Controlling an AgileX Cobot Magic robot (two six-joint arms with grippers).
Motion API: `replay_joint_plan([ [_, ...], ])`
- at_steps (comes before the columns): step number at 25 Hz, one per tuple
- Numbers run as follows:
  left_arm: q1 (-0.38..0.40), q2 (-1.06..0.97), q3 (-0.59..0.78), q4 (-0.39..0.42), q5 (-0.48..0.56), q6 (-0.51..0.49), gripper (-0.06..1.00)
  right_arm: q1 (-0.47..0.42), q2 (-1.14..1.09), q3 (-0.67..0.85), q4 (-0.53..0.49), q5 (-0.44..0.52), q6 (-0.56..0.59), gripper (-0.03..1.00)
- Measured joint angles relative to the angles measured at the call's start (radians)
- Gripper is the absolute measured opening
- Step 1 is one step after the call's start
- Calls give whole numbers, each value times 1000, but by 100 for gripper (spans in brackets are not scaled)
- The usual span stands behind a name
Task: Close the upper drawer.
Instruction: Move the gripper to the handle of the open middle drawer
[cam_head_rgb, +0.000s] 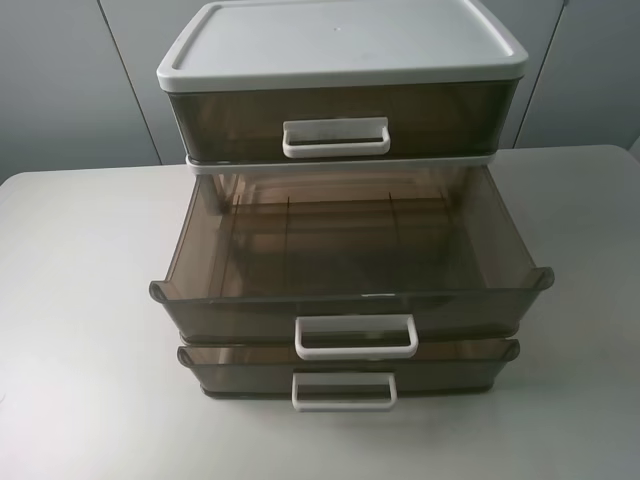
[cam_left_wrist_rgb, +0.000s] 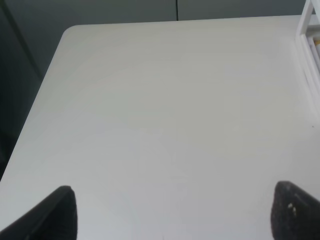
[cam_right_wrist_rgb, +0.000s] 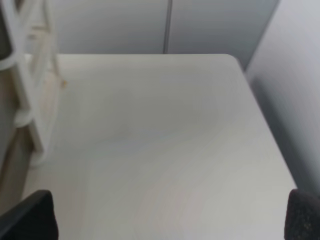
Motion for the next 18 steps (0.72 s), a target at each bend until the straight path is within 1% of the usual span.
replay_joint_plan([
  [3, 0, 0, 0, 0, 0, 0, 74, 64, 140, -58, -44, -8, 0, 69],
  [5, 0, 0, 0, 0, 0, 0, 74, 129, 239, -93, -71, -33, 0, 69],
  [9, 0, 0, 0, 0, 0, 0, 74, 264, 455, -166, -92, -90, -9, 69],
  [13, 0, 0, 0, 0, 0, 0, 74, 439, 634, -232, -99, -144, -12, 69],
  [16, 0, 0, 0, 0, 0, 0, 74, 598, 728, -274, -99, -179, -16, 69],
  [18, 0, 0, 0, 0, 0, 0, 74, 685, 780, -292, -99, -189, -20, 69],
])
